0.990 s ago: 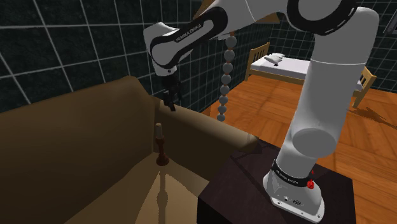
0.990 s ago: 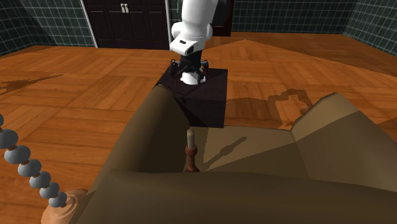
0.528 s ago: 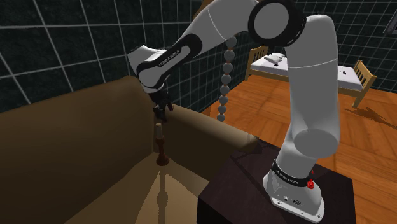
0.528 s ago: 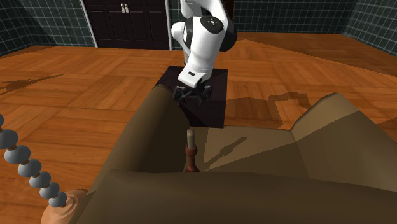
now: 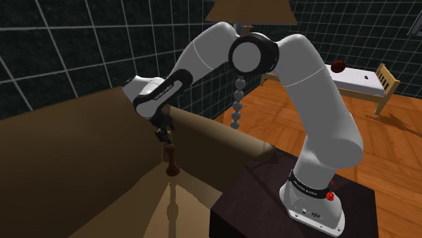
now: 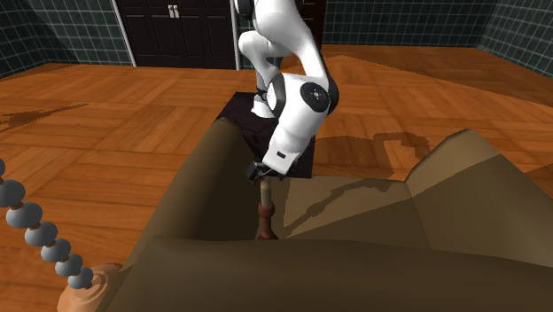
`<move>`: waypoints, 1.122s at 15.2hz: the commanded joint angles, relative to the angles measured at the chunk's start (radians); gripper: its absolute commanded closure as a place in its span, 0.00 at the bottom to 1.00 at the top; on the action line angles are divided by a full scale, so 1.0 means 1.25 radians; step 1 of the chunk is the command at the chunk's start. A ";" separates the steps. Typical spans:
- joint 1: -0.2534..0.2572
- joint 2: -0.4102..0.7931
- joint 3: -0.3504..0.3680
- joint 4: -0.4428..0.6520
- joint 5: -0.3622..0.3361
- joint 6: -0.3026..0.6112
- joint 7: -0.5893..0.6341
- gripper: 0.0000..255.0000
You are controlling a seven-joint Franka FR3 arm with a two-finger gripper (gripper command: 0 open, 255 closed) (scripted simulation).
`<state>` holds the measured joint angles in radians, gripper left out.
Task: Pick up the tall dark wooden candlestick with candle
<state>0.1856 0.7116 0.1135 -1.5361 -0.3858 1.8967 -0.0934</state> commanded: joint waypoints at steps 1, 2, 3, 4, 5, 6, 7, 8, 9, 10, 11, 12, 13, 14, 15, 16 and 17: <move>0.015 0.078 -0.008 0.080 -0.019 -0.017 -0.013 0.00; 0.023 0.114 -0.011 0.119 -0.028 -0.026 -0.019 0.00; 0.031 0.152 -0.015 0.159 -0.035 -0.036 -0.027 0.00; 0.039 0.191 -0.019 0.203 -0.042 -0.046 -0.035 0.00; 0.040 0.198 -0.020 0.211 -0.043 -0.048 -0.037 0.00; 0.040 0.206 -0.021 0.214 -0.044 -0.043 -0.035 0.00; 0.041 0.214 -0.021 0.217 -0.045 -0.039 -0.033 0.00; 0.041 0.222 -0.022 0.220 -0.046 -0.034 -0.032 0.00; 0.041 0.230 -0.023 0.224 -0.046 -0.030 -0.030 0.00; 0.042 0.239 -0.023 0.228 -0.047 -0.025 -0.029 0.00; 0.042 0.247 -0.024 0.232 -0.047 -0.021 -0.028 0.00; 0.043 0.261 -0.025 0.239 -0.048 -0.015 -0.025 0.00; 0.043 0.261 -0.025 0.239 -0.048 -0.015 -0.025 0.00; 0.043 0.261 -0.025 0.239 -0.048 -0.015 -0.025 0.00; 0.043 0.262 -0.025 0.240 -0.048 -0.015 -0.026 1.00; 0.043 0.262 -0.025 0.240 -0.048 -0.015 -0.026 1.00; 0.042 0.262 -0.025 0.240 -0.049 -0.015 -0.026 1.00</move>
<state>0.2386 1.0377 0.0818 -1.2367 -0.4464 1.8779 -0.1257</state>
